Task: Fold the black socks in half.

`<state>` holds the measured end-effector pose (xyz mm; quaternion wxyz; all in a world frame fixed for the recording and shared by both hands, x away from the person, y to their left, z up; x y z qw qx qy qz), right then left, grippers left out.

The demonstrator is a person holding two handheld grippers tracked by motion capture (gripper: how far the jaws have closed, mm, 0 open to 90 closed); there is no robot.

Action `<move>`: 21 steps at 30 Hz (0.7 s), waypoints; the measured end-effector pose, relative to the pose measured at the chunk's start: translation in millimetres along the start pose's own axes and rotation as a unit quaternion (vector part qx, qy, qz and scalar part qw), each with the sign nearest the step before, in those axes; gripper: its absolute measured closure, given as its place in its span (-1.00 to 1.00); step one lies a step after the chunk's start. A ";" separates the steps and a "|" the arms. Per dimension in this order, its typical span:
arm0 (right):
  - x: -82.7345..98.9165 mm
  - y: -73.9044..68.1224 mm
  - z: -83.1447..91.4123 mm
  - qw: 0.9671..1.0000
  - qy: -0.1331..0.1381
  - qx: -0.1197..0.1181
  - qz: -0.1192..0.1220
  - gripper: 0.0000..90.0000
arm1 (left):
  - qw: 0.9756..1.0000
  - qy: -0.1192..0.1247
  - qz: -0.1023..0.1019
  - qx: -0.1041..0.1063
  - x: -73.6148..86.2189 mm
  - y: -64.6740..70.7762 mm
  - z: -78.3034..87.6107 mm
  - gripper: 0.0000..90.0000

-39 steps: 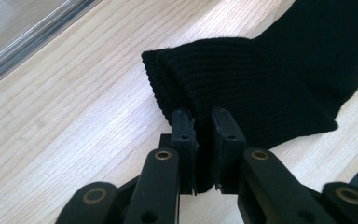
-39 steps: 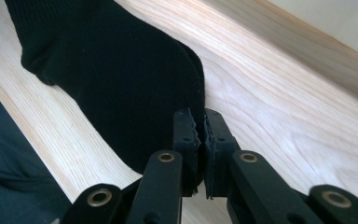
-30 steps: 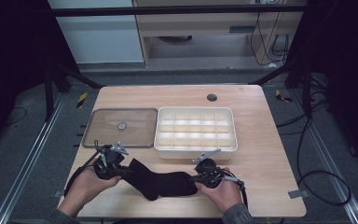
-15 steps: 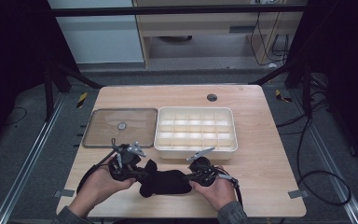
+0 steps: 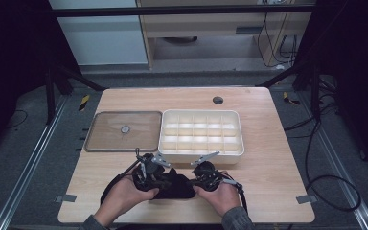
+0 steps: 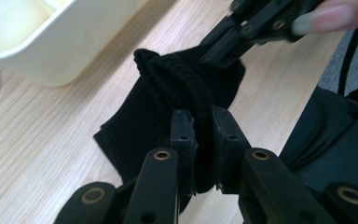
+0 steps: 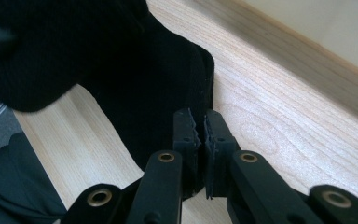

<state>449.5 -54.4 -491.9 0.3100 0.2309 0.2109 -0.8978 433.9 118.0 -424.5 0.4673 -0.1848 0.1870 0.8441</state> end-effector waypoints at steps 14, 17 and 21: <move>5.1 -0.2 -0.7 1.000 0.003 -0.003 -0.007 0.54 | 1.000 -0.014 -0.003 0.002 2.2 2.7 -34.5 0.78; 7.2 1.5 3.2 1.000 0.005 0.003 -0.008 0.48 | 1.000 -0.013 -0.002 0.000 3.1 2.6 -37.2 0.78; 9.3 2.9 3.5 1.000 0.001 0.000 -0.007 0.80 | 1.000 -0.006 0.000 -0.005 0.9 3.2 -37.8 0.78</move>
Point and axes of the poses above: each handheld gripper's, and its own axes: z roughly backward along the jaws, x roughly out of its underside, y roughly to its right, the point moved 3 cm from there along -z, roughly forward along the jaws, and after that the axes turned 3 degrees about x, right-handed, at the moved point
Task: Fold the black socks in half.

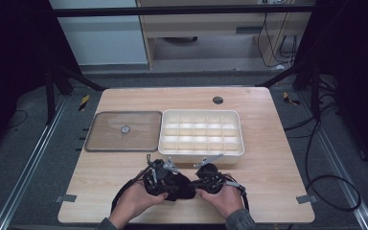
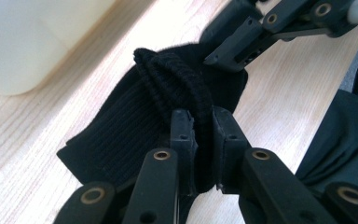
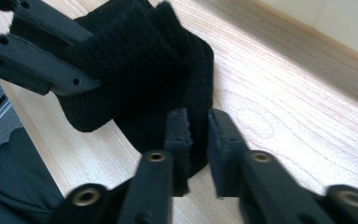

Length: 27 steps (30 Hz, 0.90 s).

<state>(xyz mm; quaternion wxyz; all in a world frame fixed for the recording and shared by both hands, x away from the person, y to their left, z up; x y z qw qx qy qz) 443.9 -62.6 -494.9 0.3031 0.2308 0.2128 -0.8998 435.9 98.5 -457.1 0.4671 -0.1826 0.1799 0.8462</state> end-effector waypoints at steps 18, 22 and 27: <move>1.5 5.8 2.7 1.000 0.017 0.012 -0.013 0.49 | 1.000 0.014 0.007 -0.013 -5.4 6.5 -12.6 0.70; 3.2 7.5 16.1 0.999 0.032 0.022 -0.021 0.35 | 0.999 0.036 0.013 -0.015 -7.0 10.2 -7.6 0.40; -0.7 6.4 32.0 0.998 0.055 0.033 -0.027 0.36 | 0.998 0.062 0.017 -0.025 -6.5 13.0 5.9 0.08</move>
Point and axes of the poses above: each handheld gripper's, and its own axes: z roughly backward along the jaws, x roughly out of its underside, y roughly to its right, the point moved 3 cm from there along -z, roughly forward along the jaws, and after that the axes turned 3 degrees about x, right-handed, at the moved point
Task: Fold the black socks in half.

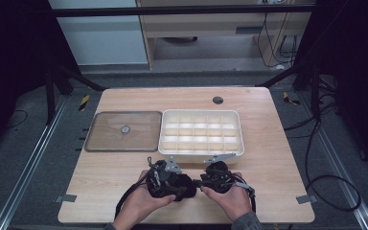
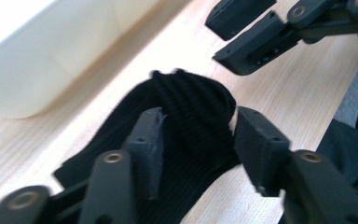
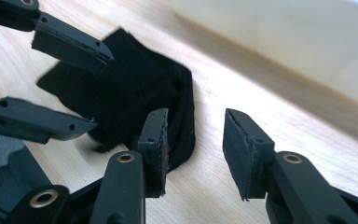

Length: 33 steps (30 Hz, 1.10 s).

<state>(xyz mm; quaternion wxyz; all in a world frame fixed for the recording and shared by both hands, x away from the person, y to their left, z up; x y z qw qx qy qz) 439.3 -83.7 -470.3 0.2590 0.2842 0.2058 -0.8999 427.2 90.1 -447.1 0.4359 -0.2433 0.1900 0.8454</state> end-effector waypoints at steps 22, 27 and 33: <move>-21.3 -20.6 -22.7 1.000 -0.013 0.009 -0.005 -0.01 | 0.995 -0.003 0.060 -0.074 58.2 -44.7 25.1 -0.70; -22.8 -20.9 -25.8 1.000 -0.021 0.020 -0.004 -0.08 | 0.995 -0.005 0.061 -0.076 61.2 -46.3 28.5 -0.70; -24.5 -21.8 -28.2 0.999 -0.034 0.025 0.005 -0.11 | 0.996 -0.016 0.056 -0.072 65.5 -43.4 26.9 -0.63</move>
Point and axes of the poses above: each handheld gripper's, and its own axes: z roughly backward along the jaws, x roughly out of its underside, y roughly to its right, the point moved 3 cm from there along -z, roughly forward along the jaws, and after that the axes turned 3 degrees about x, right-handed, at the moved point
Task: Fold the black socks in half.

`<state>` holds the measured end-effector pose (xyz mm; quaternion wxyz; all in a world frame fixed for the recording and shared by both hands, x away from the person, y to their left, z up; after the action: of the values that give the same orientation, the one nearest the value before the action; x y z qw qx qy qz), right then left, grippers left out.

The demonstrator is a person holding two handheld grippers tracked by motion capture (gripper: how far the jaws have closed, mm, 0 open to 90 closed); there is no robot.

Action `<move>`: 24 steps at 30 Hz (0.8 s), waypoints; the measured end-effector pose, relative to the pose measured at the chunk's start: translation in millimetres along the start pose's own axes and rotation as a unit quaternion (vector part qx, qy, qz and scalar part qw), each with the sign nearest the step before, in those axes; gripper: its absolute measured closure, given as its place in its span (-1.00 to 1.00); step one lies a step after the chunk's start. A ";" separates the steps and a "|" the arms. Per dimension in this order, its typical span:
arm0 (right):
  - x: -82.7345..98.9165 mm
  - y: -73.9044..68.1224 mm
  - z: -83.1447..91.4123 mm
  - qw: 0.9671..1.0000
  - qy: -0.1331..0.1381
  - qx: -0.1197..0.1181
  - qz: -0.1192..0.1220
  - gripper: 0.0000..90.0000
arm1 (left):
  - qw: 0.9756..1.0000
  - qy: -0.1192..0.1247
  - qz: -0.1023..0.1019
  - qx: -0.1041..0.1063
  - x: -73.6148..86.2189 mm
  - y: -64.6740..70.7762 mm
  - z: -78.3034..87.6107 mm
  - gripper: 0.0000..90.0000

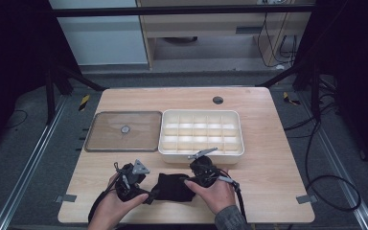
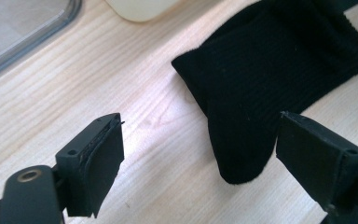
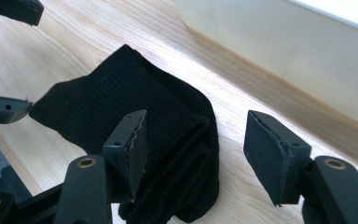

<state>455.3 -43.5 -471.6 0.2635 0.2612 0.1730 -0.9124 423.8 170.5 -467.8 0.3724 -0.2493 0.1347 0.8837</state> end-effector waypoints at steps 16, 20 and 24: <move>-3.3 -1.9 -14.6 0.999 -0.033 -0.002 0.020 -0.05 | 0.999 -0.037 -0.022 0.029 13.9 8.3 -11.7 -0.29; 2.2 -0.2 -13.5 0.999 -0.043 -0.005 0.021 -0.06 | 0.998 -0.040 -0.025 0.038 13.8 7.8 -15.1 -0.08; 6.6 1.2 -11.6 0.999 -0.043 -0.008 0.019 -0.07 | 0.998 -0.032 -0.025 0.040 11.8 6.7 -15.4 0.12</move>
<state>455.6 -41.7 -484.9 0.2902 0.2223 0.1641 -0.9162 417.1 166.3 -486.8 0.4078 -0.2091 0.1520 0.8757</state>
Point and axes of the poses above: each handheld gripper's, and its own axes: z roughly backward along the jaws, x roughly out of its underside, y roughly to its right, the point moved 3 cm from there along -z, roughly forward along the jaws, and after that the axes turned 3 degrees about x, right-handed, at the moved point
